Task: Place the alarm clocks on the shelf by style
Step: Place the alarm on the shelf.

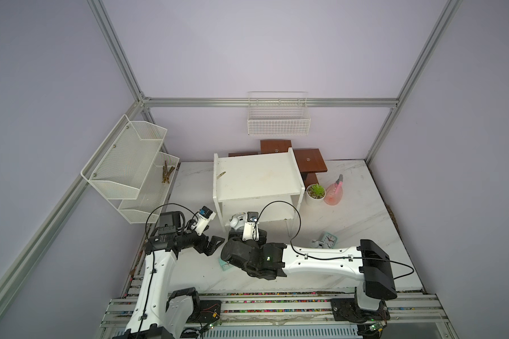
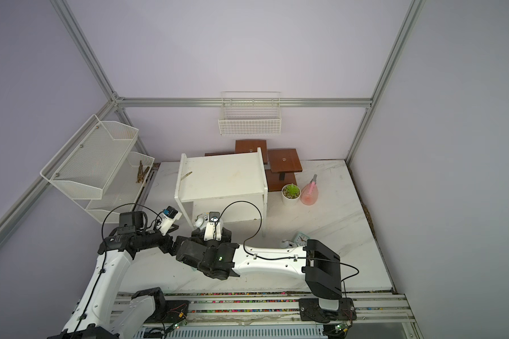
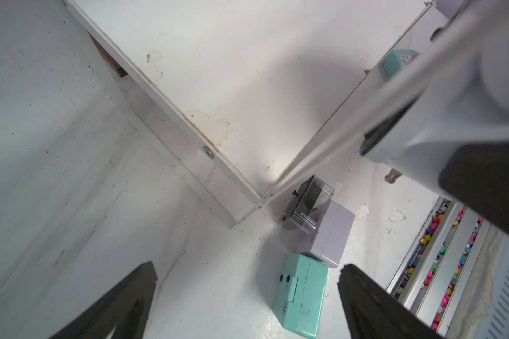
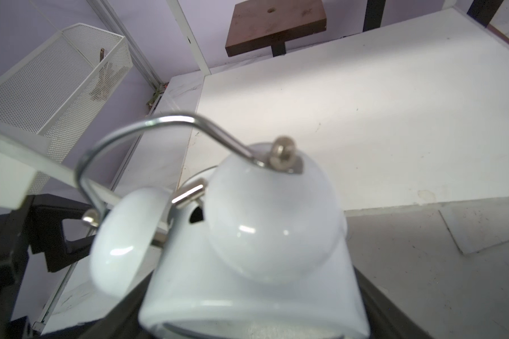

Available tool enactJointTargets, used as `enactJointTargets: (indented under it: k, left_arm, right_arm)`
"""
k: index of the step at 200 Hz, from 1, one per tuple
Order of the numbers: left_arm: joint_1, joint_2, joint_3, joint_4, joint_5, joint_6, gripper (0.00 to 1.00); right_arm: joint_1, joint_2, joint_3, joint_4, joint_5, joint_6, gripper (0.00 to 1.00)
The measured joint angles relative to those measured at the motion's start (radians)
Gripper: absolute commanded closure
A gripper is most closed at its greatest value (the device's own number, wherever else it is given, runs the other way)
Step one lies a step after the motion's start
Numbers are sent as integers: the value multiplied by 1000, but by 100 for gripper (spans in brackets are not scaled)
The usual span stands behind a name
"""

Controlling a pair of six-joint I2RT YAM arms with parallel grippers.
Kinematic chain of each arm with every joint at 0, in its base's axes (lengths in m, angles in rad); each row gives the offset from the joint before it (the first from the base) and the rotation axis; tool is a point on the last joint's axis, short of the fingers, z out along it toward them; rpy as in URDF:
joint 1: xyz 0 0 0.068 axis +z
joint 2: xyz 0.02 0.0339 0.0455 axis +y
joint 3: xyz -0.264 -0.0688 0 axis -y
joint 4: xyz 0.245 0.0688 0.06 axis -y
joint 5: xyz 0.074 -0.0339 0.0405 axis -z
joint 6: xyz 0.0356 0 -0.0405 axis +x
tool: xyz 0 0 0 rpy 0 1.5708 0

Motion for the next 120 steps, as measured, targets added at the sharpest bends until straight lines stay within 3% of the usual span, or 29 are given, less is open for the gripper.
enactJointTargets:
  k: [120]
  left_arm:
    - [0, 0, 0, 1, 0, 0, 0]
  right_arm:
    - [-65, 21, 67, 142, 37, -67, 45]
